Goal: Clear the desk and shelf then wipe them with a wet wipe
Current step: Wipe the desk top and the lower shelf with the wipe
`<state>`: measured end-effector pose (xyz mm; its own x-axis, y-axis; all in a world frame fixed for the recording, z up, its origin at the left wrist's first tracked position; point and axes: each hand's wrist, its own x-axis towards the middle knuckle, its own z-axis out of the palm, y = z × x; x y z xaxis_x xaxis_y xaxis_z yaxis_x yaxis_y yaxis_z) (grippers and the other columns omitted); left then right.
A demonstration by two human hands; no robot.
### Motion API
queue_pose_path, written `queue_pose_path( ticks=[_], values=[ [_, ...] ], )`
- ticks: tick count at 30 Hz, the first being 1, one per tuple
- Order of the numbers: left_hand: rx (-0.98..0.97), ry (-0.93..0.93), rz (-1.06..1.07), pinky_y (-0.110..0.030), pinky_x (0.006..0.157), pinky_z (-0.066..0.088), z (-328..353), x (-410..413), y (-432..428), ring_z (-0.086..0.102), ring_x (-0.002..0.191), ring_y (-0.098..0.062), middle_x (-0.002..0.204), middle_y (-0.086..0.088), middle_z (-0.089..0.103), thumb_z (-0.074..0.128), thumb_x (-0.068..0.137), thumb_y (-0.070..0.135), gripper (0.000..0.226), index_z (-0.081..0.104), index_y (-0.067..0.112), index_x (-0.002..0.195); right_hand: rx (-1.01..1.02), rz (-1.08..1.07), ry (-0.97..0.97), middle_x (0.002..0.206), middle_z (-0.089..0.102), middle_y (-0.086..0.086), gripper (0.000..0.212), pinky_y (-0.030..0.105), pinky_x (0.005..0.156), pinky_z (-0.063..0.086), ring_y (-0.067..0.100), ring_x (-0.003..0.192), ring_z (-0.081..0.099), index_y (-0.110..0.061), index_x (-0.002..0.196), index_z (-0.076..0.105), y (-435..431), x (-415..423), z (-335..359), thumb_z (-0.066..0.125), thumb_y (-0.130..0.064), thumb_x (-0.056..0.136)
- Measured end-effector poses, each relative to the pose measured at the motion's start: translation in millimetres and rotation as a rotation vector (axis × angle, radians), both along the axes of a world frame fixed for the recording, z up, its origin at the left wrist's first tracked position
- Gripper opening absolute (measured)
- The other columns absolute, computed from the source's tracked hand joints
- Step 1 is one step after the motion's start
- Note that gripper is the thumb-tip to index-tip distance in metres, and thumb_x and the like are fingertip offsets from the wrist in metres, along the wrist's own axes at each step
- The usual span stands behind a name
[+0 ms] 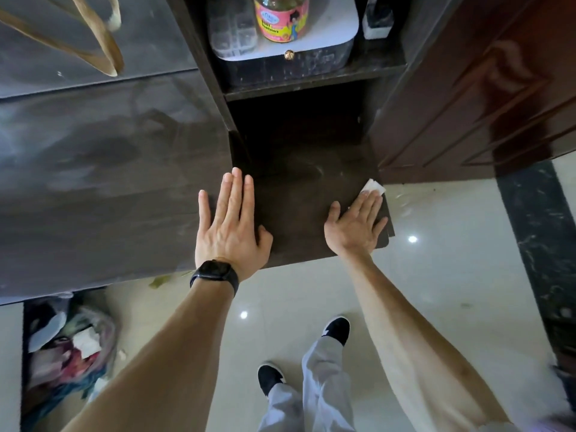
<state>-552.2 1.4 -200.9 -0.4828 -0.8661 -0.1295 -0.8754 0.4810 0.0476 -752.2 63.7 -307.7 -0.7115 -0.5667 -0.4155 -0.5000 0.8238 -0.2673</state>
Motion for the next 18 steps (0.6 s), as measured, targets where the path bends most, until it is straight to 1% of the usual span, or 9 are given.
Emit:
queue_pose_path(
  ticks=[2,4,6,10,12,13,15,17,18],
  values=[
    [-0.009,0.011,-0.001,-0.052,0.122,-0.002,0,-1,1,-0.007,0.152,-0.019,0.165,-0.007,-0.002,0.044,0.088,0.036,0.083,0.005,0.011,0.157,-0.014,0.060,0.048,0.166,-0.009,0.010,0.076,0.052,0.123,-0.003,0.021,0.153,-0.011,-0.008,0.157,-0.006,31,13,-4,0.015,-0.055,0.100],
    [-0.015,0.015,-0.007,-0.051,0.122,-0.003,-1,-1,0,-0.008,0.151,-0.019,0.165,-0.007,-0.003,0.044,0.089,0.037,0.082,0.005,0.012,0.157,-0.001,0.197,0.120,0.166,-0.012,0.007,0.075,0.051,0.123,-0.003,0.019,0.152,-0.015,-0.010,0.157,-0.008,55,31,-11,0.012,-0.057,0.100],
    [-0.018,0.012,-0.014,-0.051,0.122,-0.004,-2,-1,-1,-0.008,0.152,-0.020,0.165,-0.008,-0.003,0.043,0.089,0.037,0.082,0.005,0.012,0.157,-0.026,0.359,0.150,0.166,-0.014,0.004,0.075,0.048,0.123,-0.005,0.016,0.152,-0.017,-0.012,0.157,-0.007,62,47,-17,0.012,-0.057,0.101],
    [-0.008,0.004,-0.024,-0.051,0.122,-0.002,-3,-1,-1,-0.007,0.152,-0.022,0.165,-0.009,-0.003,0.043,0.088,0.037,0.082,0.006,0.013,0.157,-0.130,0.619,0.158,0.167,-0.002,0.003,0.068,0.051,0.124,0.004,0.017,0.154,-0.007,-0.013,0.158,0.007,18,61,-20,0.018,-0.051,0.103],
    [-0.009,0.007,-0.024,-0.053,0.122,0.000,-3,-1,-1,-0.006,0.152,-0.022,0.165,-0.010,-0.002,0.044,0.088,0.036,0.081,0.008,0.013,0.157,-0.113,0.700,0.133,0.167,-0.009,0.001,0.066,0.053,0.123,0.003,0.016,0.153,-0.012,-0.017,0.158,-0.001,-21,58,-21,0.013,-0.050,0.103],
    [-0.010,0.008,-0.024,-0.053,0.122,0.001,-4,0,-1,-0.005,0.152,-0.022,0.165,-0.011,-0.001,0.045,0.087,0.035,0.081,0.010,0.013,0.157,-0.098,0.723,0.122,0.166,-0.014,0.000,0.066,0.053,0.123,0.001,0.016,0.152,-0.016,-0.019,0.158,-0.006,-41,56,-22,0.010,-0.051,0.103],
    [-0.012,0.007,-0.025,-0.054,0.121,0.002,-5,2,-1,-0.005,0.152,-0.022,0.165,-0.011,0.000,0.045,0.086,0.035,0.082,0.011,0.012,0.157,-0.082,0.729,0.113,0.165,-0.017,0.000,0.066,0.052,0.123,-0.006,0.016,0.151,-0.020,-0.020,0.157,-0.010,-73,48,-22,0.005,-0.052,0.102],
    [-0.014,0.005,-0.029,-0.053,0.121,0.001,-6,2,-1,-0.005,0.152,-0.022,0.165,-0.011,0.000,0.045,0.085,0.034,0.082,0.011,0.012,0.156,-0.049,0.645,0.106,0.165,-0.019,0.002,0.068,0.051,0.122,-0.009,0.017,0.150,-0.022,-0.018,0.157,-0.011,-93,38,-21,0.003,-0.054,0.100],
    [-0.011,0.005,-0.031,-0.053,0.121,0.001,-6,2,-1,-0.005,0.152,-0.022,0.165,-0.011,0.000,0.046,0.085,0.034,0.082,0.011,0.012,0.157,-0.033,0.557,0.095,0.164,-0.021,0.003,0.070,0.051,0.122,-0.011,0.018,0.150,-0.022,-0.017,0.156,-0.013,-97,32,-20,0.003,-0.055,0.100]
  ],
)
